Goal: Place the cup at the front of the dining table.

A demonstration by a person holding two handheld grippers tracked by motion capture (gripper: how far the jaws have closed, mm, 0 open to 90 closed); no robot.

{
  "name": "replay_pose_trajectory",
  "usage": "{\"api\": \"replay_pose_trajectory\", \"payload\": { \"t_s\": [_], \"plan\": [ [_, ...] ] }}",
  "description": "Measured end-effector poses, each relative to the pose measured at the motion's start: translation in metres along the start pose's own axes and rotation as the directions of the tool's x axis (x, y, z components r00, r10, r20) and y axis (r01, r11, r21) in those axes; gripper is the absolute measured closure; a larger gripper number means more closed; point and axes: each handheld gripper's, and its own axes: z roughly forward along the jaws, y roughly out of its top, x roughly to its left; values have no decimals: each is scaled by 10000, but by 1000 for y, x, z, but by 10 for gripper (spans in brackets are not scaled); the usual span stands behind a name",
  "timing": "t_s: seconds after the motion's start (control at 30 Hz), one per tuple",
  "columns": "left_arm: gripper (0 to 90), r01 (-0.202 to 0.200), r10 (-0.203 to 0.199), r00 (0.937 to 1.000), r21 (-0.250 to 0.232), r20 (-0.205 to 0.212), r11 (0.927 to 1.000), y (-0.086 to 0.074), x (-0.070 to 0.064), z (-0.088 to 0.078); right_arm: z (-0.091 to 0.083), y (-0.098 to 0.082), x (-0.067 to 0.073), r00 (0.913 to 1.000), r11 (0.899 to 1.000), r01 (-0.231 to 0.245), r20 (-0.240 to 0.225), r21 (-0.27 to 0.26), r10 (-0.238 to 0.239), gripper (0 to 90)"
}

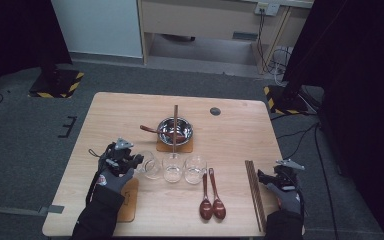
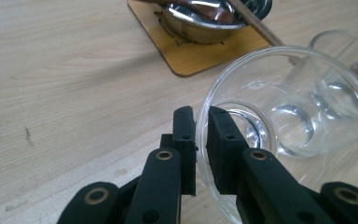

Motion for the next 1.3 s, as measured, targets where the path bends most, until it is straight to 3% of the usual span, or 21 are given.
{"api": "replay_pose_trajectory", "payload": {
  "t_s": [0.47, 0.77, 1.3],
  "plan": [
    [817, 71, -74, 10000, -613, -52, 9981, 8, 2, -17, 0, 0, 0, 10000, 10000, 2, 21, 11, -2, 85],
    [818, 310, -330, 9992, -904, -215, 9954, 15, 13, -25, 0, 0, 0, 10000, 10000, -4, 14, 13, 4, 83],
    [820, 656, -743, 9946, -1162, -721, 9911, 30, 30, -21, 0, 0, 0, 10000, 10000, -12, 14, 6, 12, 80]
  ]
}}
